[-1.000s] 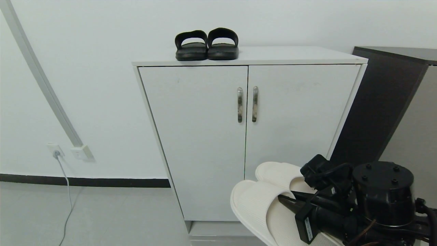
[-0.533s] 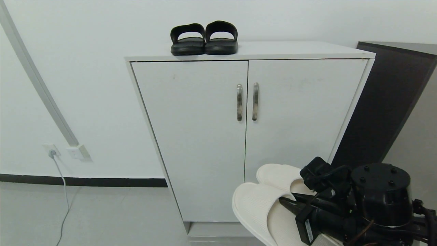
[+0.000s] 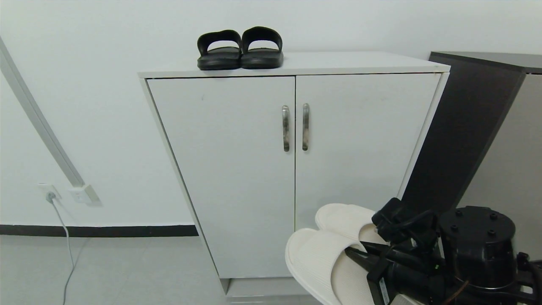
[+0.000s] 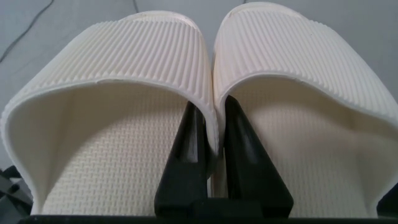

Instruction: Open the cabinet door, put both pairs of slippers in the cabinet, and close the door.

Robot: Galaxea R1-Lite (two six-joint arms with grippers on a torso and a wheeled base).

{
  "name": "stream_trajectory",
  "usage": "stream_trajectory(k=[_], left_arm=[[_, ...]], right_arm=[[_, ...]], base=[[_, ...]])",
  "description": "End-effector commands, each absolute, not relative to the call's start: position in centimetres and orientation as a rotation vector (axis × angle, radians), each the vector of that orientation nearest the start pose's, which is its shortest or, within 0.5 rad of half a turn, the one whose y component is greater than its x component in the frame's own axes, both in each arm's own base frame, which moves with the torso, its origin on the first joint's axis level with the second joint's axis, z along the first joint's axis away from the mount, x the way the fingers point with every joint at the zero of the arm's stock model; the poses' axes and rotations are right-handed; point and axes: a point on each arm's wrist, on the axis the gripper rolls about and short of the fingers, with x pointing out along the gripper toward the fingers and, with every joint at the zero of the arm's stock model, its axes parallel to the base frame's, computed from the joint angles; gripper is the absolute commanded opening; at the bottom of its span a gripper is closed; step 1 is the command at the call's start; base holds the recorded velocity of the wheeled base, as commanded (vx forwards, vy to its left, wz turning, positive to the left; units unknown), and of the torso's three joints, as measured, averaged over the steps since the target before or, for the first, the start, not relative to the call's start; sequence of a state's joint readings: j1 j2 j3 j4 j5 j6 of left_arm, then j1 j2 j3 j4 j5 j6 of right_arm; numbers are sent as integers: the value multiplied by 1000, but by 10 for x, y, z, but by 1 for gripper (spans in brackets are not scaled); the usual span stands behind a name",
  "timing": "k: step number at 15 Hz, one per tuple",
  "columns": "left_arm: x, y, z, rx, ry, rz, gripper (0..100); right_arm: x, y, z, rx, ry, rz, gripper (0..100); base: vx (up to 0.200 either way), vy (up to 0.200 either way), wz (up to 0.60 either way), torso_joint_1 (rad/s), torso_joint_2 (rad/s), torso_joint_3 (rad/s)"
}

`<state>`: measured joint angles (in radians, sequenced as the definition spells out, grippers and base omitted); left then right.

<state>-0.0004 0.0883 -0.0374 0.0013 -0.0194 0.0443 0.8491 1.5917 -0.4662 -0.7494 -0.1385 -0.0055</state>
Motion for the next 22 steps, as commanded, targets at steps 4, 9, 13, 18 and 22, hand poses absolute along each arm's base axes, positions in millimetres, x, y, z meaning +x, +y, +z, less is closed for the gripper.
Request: stream_trajectory(k=[4, 9, 13, 18, 22], left_arm=[[18, -5, 160, -42, 156, -235, 100], [83, -15, 176, -81, 249, -526, 100], [115, -37, 179, -87, 259, -692, 100], [168, -83, 218, -191, 233, -829, 100], [201, -120, 248, -255, 206, -923, 100]], right_arm=[[167, 185, 131, -192, 344, 702, 0], [166, 184, 129, -190, 338, 701, 0], [164, 185, 130, -188, 330, 709, 0], [165, 186, 130, -180, 315, 710, 0], [165, 186, 130, -180, 315, 707, 0]], base=[[0, 0, 0, 0, 0, 0], [0, 0, 0, 0, 0, 0], [0, 0, 0, 0, 0, 0], [0, 0, 0, 0, 0, 0], [0, 0, 0, 0, 0, 0]])
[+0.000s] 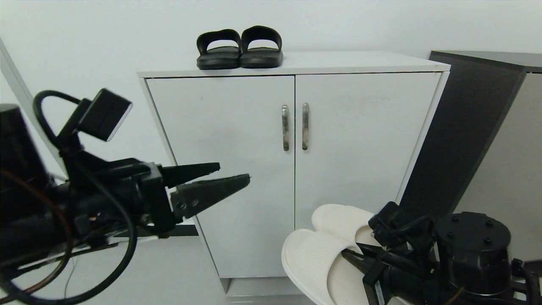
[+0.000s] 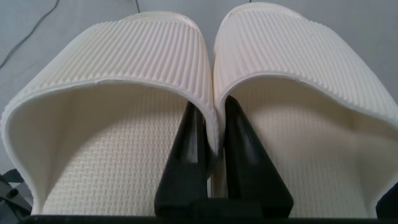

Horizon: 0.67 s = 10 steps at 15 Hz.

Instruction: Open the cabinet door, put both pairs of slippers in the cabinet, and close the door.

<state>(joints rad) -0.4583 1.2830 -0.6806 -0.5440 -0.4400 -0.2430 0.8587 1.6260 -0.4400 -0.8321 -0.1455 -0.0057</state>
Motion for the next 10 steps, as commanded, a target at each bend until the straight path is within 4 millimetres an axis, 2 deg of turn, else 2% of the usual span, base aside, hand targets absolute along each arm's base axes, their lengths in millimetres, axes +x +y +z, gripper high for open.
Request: stream_trajectory(k=[1, 3, 6, 10], left_arm=[[210, -129, 251, -272, 213, -939, 100], [231, -150, 249, -273, 194, -973, 100], [243, -187, 253, -323, 189, -1058, 100], [265, -205, 264, -324, 249, -1054, 100]], right_arm=[[165, 186, 130, -181, 316, 707, 0], [166, 188, 126, -188, 330, 709, 0], [166, 187, 121, -197, 349, 710, 0], [166, 188, 120, -201, 354, 708, 0]], base=[[0, 0, 0, 0, 0, 0], [0, 0, 0, 0, 0, 0], [0, 0, 0, 0, 0, 0], [0, 0, 0, 0, 0, 0]])
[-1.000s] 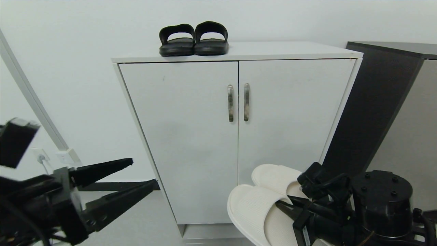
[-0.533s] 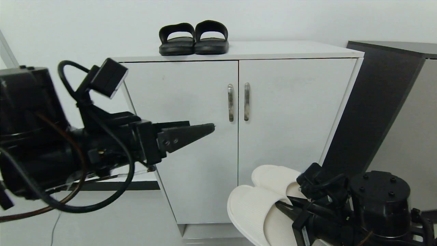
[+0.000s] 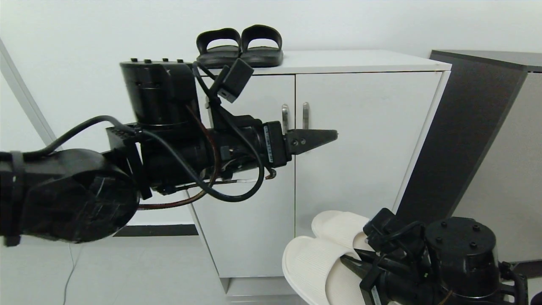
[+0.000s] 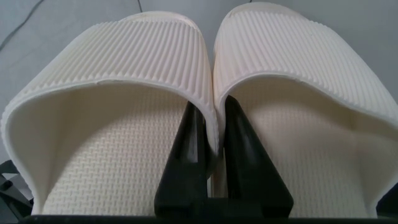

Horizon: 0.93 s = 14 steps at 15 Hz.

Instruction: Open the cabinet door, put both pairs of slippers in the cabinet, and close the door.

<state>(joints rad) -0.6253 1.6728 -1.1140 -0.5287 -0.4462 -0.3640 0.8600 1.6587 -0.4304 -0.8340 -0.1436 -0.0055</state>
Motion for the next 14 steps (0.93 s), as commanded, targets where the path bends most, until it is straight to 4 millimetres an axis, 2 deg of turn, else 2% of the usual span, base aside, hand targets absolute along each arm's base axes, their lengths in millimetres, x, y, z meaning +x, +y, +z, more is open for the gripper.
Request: stream_trajectory(k=[1, 5, 11, 14], left_arm=[[269, -208, 267, -323, 262, -1056, 100], [284, -216, 273, -319, 256, -1061, 100], [299, -219, 281, -323, 208, -916, 100], [314, -226, 277, -289, 198, -827, 100]], right_arm=[[166, 188, 120, -201, 354, 708, 0], [166, 188, 120, -200, 350, 705, 0], [166, 189, 119, -201, 347, 704, 0], [167, 189, 117, -204, 354, 702, 0]], base=[[0, 0, 0, 0, 0, 0], [0, 0, 0, 0, 0, 0], [0, 0, 0, 0, 0, 0], [0, 0, 0, 0, 0, 0]])
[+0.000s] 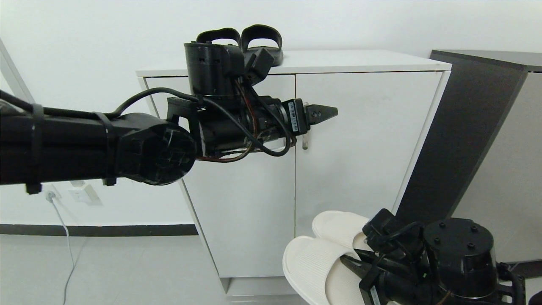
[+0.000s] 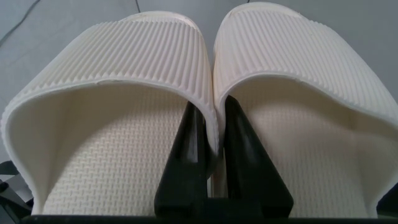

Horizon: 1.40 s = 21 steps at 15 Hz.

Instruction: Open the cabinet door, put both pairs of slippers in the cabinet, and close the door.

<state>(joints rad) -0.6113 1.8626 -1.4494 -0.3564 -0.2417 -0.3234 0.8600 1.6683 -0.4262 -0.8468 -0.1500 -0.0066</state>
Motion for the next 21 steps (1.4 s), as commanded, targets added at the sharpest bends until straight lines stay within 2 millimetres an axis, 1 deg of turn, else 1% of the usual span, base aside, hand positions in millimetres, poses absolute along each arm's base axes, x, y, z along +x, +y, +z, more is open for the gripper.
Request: stream_trajectory(k=[1, 8, 9, 12, 14, 16, 20, 21], left_arm=[[318, -228, 277, -284, 191, -814, 100], [336, -244, 271, -276, 208, -818, 100], [336, -244, 271, -276, 208, -821, 0], [334, -243, 270, -283, 220, -822, 0], [326, -237, 269, -279, 232, -817, 0], [311, -229, 272, -276, 241, -824, 0], [279, -224, 275, -272, 254, -864, 0], [272, -223, 277, -273, 248, -874, 0]], right_arm=[[166, 188, 117, -206, 356, 702, 0], [165, 187, 116, -206, 358, 703, 0], [165, 187, 116, -206, 358, 703, 0], [164, 186, 114, -210, 365, 709, 0], [162, 186, 112, -215, 372, 715, 0], [157, 187, 111, -221, 376, 731, 0], [150, 187, 108, -231, 387, 759, 0], [147, 186, 111, -226, 379, 775, 0]], base=[[0, 0, 0, 0, 0, 0], [0, 0, 0, 0, 0, 0], [0, 0, 0, 0, 0, 0], [0, 0, 0, 0, 0, 0], [0, 0, 0, 0, 0, 0], [0, 0, 0, 0, 0, 0], [0, 0, 0, 0, 0, 0], [0, 0, 0, 0, 0, 0]])
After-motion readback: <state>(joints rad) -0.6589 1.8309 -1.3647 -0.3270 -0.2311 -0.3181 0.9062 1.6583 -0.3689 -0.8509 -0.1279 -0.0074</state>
